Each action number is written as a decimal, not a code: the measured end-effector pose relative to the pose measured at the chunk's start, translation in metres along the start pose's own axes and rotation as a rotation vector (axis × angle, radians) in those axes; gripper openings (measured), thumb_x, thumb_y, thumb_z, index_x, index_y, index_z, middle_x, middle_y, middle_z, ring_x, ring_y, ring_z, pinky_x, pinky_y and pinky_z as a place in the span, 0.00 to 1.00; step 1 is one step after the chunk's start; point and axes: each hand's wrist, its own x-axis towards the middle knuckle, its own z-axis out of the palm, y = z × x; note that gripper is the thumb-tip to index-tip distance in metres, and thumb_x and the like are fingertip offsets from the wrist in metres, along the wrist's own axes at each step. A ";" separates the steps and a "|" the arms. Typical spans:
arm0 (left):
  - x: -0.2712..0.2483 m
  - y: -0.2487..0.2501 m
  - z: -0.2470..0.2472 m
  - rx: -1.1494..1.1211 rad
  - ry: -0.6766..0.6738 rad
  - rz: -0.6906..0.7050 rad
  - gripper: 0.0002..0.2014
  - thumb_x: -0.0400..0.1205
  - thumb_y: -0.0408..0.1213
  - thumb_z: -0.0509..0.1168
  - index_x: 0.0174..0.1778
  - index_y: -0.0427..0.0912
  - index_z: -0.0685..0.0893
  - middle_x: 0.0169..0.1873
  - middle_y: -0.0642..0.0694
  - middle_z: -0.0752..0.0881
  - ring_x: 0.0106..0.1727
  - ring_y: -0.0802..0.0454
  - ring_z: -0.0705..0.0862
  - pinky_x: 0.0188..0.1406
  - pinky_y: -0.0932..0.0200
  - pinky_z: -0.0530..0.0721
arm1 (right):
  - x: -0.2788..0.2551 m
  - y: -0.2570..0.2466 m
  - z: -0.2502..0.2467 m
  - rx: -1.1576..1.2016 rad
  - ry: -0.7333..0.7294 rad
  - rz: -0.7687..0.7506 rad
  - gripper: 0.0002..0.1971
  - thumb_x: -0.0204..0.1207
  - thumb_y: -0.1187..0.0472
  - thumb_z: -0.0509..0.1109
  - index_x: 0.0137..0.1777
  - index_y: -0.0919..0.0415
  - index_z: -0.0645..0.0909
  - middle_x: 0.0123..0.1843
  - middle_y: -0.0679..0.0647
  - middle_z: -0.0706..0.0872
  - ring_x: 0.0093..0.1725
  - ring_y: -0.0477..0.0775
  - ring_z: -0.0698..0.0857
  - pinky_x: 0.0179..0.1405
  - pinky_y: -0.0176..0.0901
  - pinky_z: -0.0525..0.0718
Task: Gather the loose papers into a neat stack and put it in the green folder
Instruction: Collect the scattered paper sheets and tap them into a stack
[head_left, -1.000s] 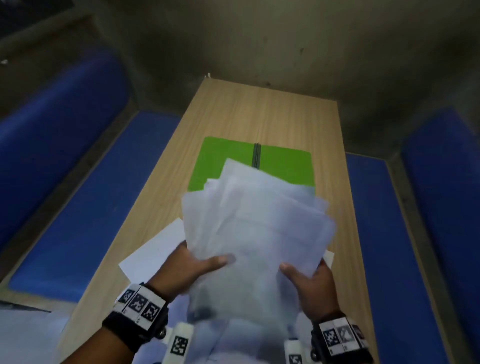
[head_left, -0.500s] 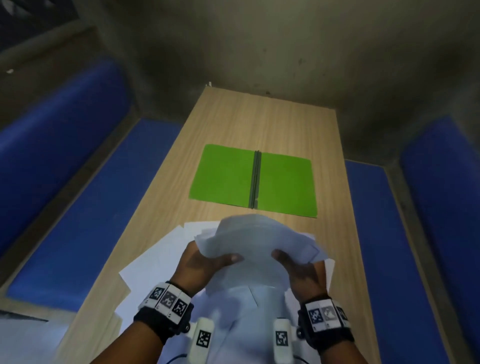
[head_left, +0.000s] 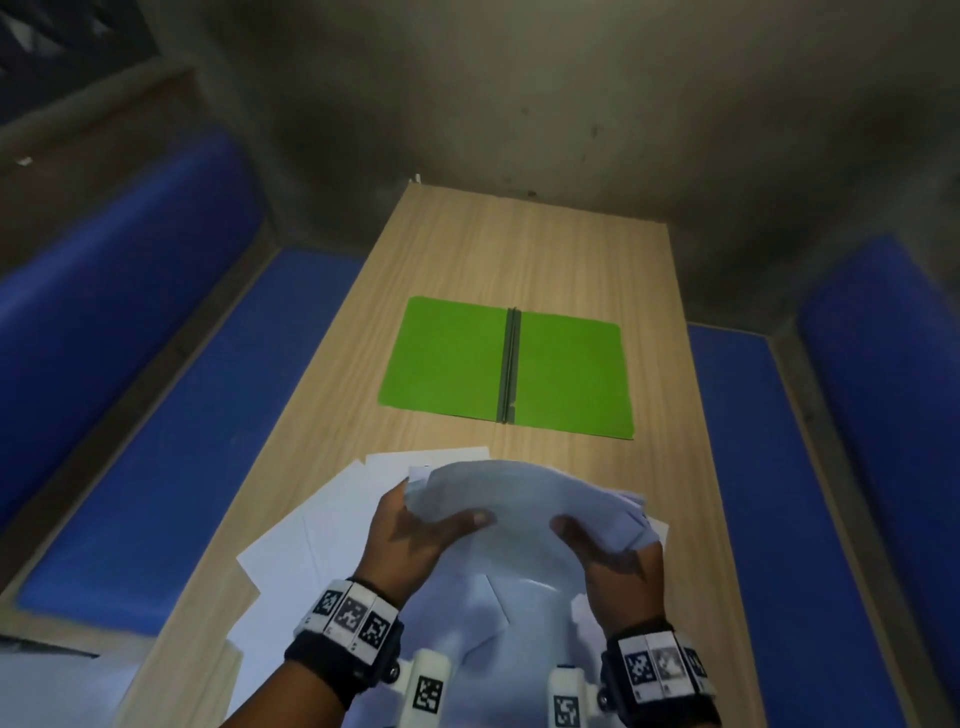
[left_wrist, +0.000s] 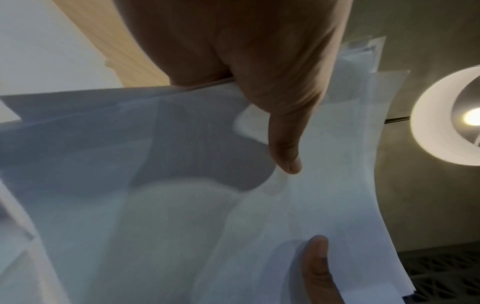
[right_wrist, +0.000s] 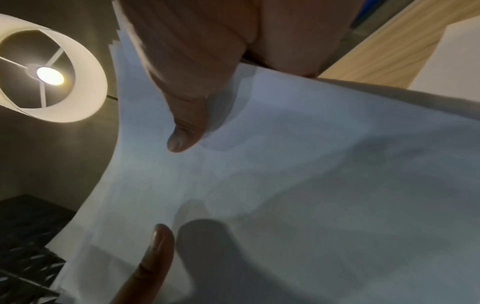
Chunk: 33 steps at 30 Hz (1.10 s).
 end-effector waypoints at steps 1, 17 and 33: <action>0.000 0.000 0.000 0.010 -0.002 0.017 0.18 0.66 0.38 0.84 0.50 0.42 0.91 0.45 0.46 0.94 0.49 0.48 0.92 0.50 0.50 0.88 | -0.001 -0.002 -0.002 -0.022 0.009 -0.003 0.15 0.59 0.47 0.83 0.45 0.36 0.85 0.42 0.39 0.90 0.40 0.40 0.88 0.43 0.35 0.86; 0.002 0.005 0.031 0.039 0.373 -0.065 0.39 0.72 0.70 0.65 0.59 0.34 0.85 0.56 0.45 0.87 0.62 0.45 0.83 0.59 0.52 0.77 | 0.000 0.006 0.012 0.123 0.366 0.219 0.30 0.62 0.23 0.64 0.43 0.50 0.85 0.41 0.51 0.88 0.46 0.56 0.87 0.51 0.55 0.83; -0.002 -0.004 0.029 -0.050 0.348 0.065 0.17 0.77 0.56 0.63 0.38 0.44 0.81 0.32 0.54 0.82 0.36 0.59 0.78 0.39 0.59 0.73 | -0.004 0.021 0.012 0.171 0.399 0.183 0.19 0.70 0.40 0.65 0.37 0.57 0.79 0.32 0.60 0.80 0.32 0.60 0.78 0.34 0.50 0.78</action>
